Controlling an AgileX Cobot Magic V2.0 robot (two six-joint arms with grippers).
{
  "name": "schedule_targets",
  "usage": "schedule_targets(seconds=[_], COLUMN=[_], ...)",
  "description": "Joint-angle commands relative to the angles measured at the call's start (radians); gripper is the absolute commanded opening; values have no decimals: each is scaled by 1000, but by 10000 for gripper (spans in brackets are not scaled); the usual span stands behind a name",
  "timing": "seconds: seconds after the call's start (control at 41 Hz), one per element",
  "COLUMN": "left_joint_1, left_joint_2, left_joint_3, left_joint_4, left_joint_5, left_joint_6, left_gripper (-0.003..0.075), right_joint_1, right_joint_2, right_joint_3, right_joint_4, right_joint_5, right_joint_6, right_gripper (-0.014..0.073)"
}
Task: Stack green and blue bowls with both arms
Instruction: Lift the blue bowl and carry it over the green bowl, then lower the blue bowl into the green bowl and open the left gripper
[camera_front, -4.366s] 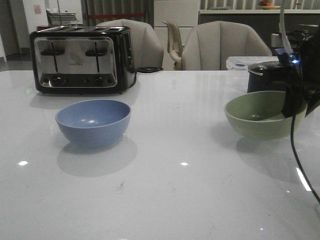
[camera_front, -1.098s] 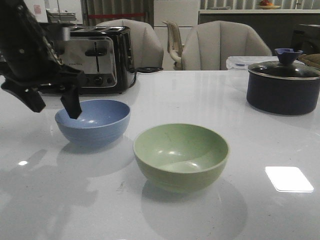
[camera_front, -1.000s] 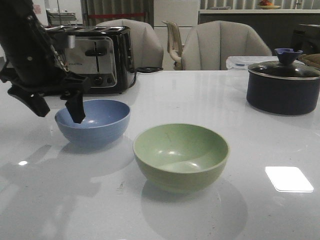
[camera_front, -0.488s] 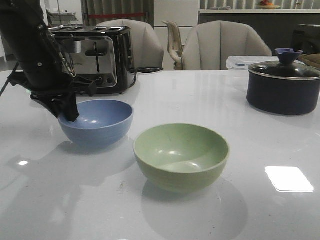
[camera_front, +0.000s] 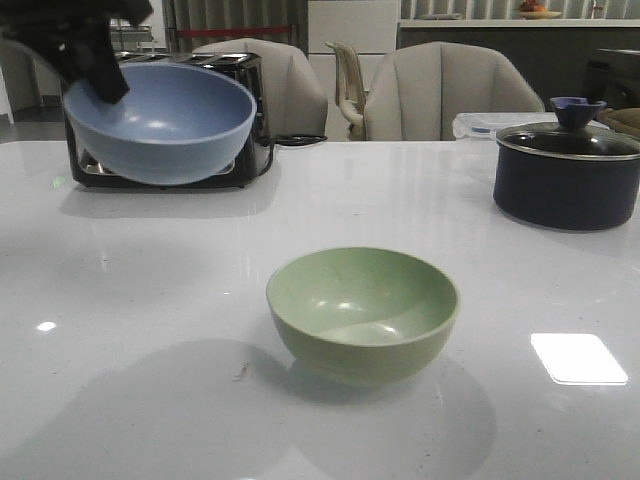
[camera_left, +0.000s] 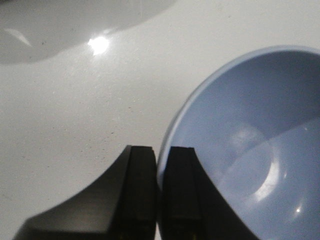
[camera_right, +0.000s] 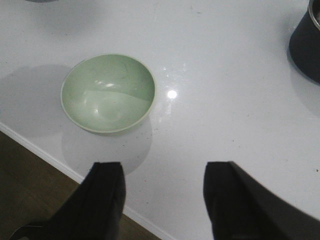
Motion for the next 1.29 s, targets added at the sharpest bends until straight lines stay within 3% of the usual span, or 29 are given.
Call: schedule_targets(seconds=[0.0,0.463,0.829,0.902,1.122,1.268], left_joint_1=[-33,-263,-284,-284,-284,-284], left_joint_2=[-87,15,155,167,172,167], left_joint_3=[-32,-32,-32,-32,-32,-32], left_joint_4=[-69,-120,-180,-195,-197,-197], left_joint_5=[9,8,-77,-77,-108,-110], left_joint_6=[32,35,35,50,59,59], left_gripper=[100,100,120,170,433,502], right_joint_1=[0,0,0,0,0,0], right_joint_2=[-2,-2,-2,-2,-2,-2], right_joint_3=[-28,-28,-28,-28,-28,-28], right_joint_4=[-6,-6,-6,-6,-6,-6], right_joint_5=[-67,-67,-67,-67,-67,-67], right_joint_6=[-9,-9,-9,-9,-9,-9], right_gripper=[473,473,473,473,473,473])
